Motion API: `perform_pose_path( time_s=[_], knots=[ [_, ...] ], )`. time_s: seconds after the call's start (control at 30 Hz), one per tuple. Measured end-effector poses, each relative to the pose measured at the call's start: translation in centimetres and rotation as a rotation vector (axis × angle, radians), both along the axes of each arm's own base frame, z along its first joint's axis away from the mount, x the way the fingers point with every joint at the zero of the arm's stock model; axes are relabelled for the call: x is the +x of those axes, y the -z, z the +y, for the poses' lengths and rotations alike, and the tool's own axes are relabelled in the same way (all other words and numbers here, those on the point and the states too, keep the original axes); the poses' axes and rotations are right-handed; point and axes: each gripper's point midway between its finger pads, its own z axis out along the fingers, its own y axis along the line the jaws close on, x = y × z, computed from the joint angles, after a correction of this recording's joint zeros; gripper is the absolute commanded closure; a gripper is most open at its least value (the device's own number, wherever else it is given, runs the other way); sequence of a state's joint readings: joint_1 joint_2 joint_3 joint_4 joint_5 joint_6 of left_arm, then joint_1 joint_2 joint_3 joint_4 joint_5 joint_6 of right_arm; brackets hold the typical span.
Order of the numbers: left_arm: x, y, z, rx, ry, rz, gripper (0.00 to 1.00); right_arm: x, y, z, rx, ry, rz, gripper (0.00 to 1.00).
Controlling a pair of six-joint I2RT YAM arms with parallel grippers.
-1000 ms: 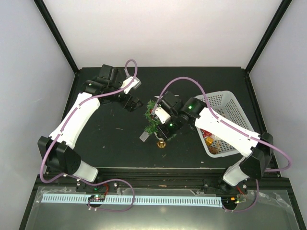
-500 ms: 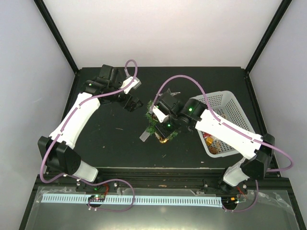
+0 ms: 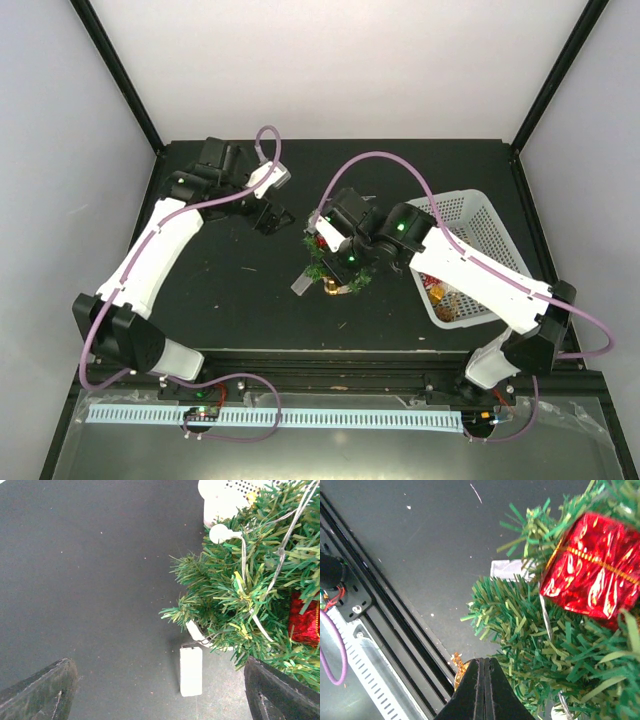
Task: Decorate the small christmas tree
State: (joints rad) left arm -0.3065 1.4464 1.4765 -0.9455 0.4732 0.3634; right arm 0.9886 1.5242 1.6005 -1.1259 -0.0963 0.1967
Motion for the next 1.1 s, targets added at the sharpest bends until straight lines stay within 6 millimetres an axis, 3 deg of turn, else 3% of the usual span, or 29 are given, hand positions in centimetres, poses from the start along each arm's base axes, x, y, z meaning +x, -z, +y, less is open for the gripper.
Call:
perform_pose_path(
  time_s=[0.2,0.4,0.57,0.73,0.9,1.1],
  knots=[
    [-0.5,-0.9,1.2,-0.037,0.002,-0.016,0.14,0.0,-1.4,1.1,0.033,-0.023,-0.016,0.99],
    [-1.7,-0.9,1.5,-0.065,0.030,-0.005,0.20,-0.3,-0.7,1.8,0.018,-0.039,-0.004,0.99],
    [-3.4,-1.5,0.9,-0.110,0.098,0.001,0.43,0.2,-0.7,2.4,0.017,-0.035,-0.002,0.99],
    [-6.3,-2.9,-0.1,-0.186,0.209,0.004,0.67,0.8,-2.2,3.5,0.048,-0.035,-0.024,0.99],
    [-9.0,-3.6,-1.0,-0.266,0.333,0.032,0.84,1.0,-3.4,3.8,0.075,-0.035,-0.041,0.99],
    [-11.6,-3.4,-1.7,-0.356,0.429,0.098,0.81,1.1,-4.6,3.9,0.094,-0.035,-0.053,0.99]
  ],
)
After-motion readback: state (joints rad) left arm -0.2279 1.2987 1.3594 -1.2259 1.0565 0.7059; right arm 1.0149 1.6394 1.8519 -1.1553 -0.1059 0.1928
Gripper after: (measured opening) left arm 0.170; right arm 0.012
